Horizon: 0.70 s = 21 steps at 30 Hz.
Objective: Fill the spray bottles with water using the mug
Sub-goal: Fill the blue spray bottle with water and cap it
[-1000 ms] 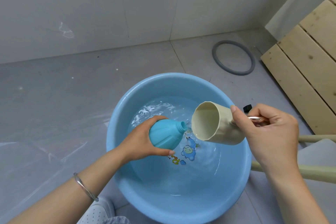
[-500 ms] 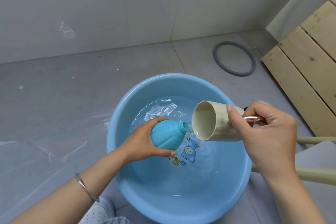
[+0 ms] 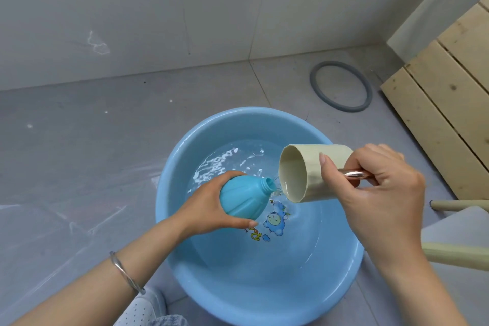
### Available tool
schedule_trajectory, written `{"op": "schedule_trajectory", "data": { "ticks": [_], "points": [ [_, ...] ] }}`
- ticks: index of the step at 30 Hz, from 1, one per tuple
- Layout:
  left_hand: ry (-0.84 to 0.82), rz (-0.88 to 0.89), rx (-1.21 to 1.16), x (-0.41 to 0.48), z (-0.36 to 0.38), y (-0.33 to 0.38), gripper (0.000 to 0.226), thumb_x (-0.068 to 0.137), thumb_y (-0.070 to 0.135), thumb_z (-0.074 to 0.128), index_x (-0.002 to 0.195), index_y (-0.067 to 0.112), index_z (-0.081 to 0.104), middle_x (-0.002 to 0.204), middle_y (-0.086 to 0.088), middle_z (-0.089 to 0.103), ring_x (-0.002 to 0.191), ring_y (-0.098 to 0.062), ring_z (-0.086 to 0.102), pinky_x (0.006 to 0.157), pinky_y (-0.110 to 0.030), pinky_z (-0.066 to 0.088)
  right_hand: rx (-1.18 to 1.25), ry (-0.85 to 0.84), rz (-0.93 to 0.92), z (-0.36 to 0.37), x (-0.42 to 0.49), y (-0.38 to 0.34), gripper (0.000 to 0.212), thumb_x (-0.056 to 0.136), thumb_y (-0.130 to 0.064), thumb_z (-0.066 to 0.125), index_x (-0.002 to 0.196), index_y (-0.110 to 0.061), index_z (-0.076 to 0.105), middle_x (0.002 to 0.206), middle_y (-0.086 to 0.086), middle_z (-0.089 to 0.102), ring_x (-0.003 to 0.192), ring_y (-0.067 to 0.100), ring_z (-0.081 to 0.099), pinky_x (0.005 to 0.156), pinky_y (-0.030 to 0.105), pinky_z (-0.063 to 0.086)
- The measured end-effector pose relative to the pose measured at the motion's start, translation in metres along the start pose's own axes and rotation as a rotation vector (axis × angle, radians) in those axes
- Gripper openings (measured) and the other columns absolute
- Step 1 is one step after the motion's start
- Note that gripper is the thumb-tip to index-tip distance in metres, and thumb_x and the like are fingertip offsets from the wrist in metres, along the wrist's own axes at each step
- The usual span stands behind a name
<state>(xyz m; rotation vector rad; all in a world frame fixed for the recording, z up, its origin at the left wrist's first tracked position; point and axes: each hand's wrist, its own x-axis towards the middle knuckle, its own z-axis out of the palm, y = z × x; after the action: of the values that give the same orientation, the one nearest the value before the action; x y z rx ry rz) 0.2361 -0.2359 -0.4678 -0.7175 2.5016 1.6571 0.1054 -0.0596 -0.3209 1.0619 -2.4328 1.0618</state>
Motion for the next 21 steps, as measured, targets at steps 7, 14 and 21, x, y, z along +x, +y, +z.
{"op": "schedule_trajectory", "data": {
  "ticks": [7, 14, 21],
  "points": [
    [-0.003, -0.006, -0.022, 0.000, 0.001, 0.000, 0.088, 0.044, 0.066, 0.086, 0.122, 0.050, 0.048, 0.116, 0.026, 0.060, 0.109, 0.000, 0.058, 0.096, -0.036, 0.050, -0.074, 0.023, -0.176, 0.005, -0.001, -0.002, 0.044, 0.079, -0.019, 0.071, 0.051, -0.009, 0.039, 0.053, -0.004, 0.028, 0.059, 0.017, 0.024, 0.065, 0.028, 0.025],
    [0.001, -0.020, -0.033, -0.001, 0.002, -0.001, 0.089, 0.043, 0.066, 0.086, 0.122, 0.052, 0.047, 0.115, 0.028, 0.059, 0.108, 0.003, 0.057, 0.096, -0.032, 0.050, -0.115, 0.039, -0.340, 0.009, -0.003, -0.002, 0.044, 0.080, -0.016, 0.072, 0.050, -0.009, 0.041, 0.056, -0.004, 0.027, 0.065, 0.012, 0.019, 0.071, 0.026, 0.026],
    [0.005, -0.016, -0.053, -0.001, 0.002, -0.002, 0.085, 0.045, 0.061, 0.088, 0.120, 0.051, 0.049, 0.114, 0.029, 0.060, 0.108, 0.005, 0.057, 0.097, -0.029, 0.049, -0.124, 0.057, -0.410, 0.013, -0.005, 0.001, 0.046, 0.082, -0.018, 0.071, 0.048, -0.007, 0.043, 0.049, 0.003, 0.035, 0.065, 0.012, 0.020, 0.071, 0.024, 0.026]
  ]
}}
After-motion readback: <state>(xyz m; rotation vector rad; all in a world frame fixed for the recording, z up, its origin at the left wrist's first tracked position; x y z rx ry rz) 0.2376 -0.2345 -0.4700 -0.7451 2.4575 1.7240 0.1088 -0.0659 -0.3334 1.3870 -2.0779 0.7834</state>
